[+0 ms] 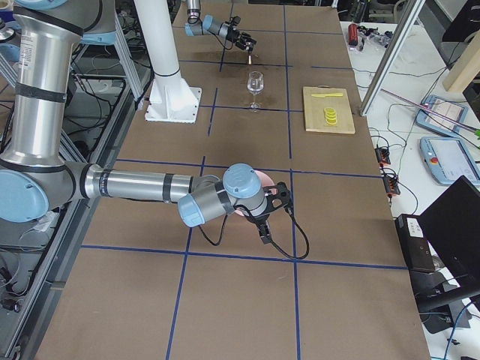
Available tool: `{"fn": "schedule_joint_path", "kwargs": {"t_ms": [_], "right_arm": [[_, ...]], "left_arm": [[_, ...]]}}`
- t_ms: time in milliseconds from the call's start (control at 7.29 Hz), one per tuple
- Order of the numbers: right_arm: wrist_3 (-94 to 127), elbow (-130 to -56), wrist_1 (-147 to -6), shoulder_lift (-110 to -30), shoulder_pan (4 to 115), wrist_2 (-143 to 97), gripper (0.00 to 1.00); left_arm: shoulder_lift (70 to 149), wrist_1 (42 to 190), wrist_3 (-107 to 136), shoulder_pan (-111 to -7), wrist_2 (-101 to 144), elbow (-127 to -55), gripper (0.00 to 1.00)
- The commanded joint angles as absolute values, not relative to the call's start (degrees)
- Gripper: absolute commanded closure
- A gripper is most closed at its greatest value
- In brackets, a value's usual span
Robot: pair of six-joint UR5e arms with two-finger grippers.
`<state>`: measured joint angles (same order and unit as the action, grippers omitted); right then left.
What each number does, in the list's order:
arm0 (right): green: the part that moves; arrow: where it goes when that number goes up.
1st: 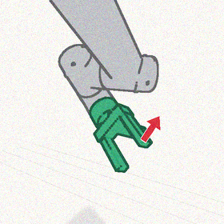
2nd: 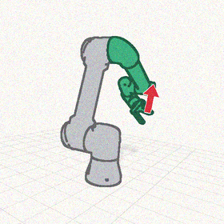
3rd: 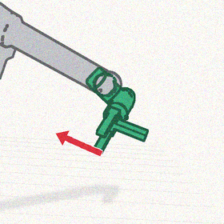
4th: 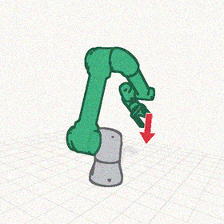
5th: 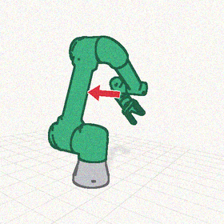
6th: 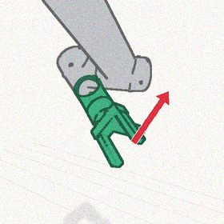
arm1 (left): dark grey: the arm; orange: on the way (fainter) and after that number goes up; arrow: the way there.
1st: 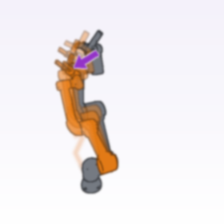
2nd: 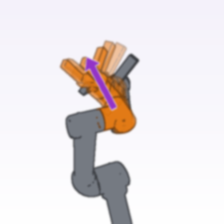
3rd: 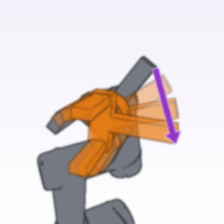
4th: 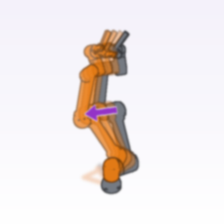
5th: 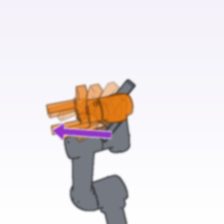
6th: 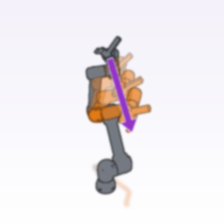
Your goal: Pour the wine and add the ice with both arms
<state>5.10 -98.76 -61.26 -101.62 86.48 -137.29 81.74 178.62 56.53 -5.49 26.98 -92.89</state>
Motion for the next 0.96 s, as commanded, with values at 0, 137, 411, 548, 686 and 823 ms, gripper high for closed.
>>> {"fn": "schedule_joint_path", "kwargs": {"t_ms": [0,137,411,548,686,823], "right_arm": [[5.1,-98.79,-61.26,-101.6,86.48,-137.29,0.0],[5.1,-98.79,-61.26,-101.6,86.48,-137.29,0.0],[5.1,-98.79,-61.26,-101.6,86.48,-137.29,0.0],[5.1,-98.79,-61.26,-101.6,86.48,-137.29,0.0],[5.1,-98.7,-61.26,-101.6,86.48,-137.29,0.0],[5.1,-98.7,-61.26,-101.51,86.48,-137.29,0.0]], "left_arm": [[81.74,181.48,56.08,-5.54,26.72,-93.34,0.0],[81.65,183.5,52.51,-5.62,26.89,-94.99,0.01],[81.56,189.64,40.92,-5.62,27.51,-97.64,0.01],[81.21,190.19,39.13,-6.15,30.47,-98.43,0.01],[80.69,190.02,37.89,-7.28,33.46,-98.87,0.01],[80.68,189.67,35.44,-11.73,38.1,-99.05,0.01]]}}
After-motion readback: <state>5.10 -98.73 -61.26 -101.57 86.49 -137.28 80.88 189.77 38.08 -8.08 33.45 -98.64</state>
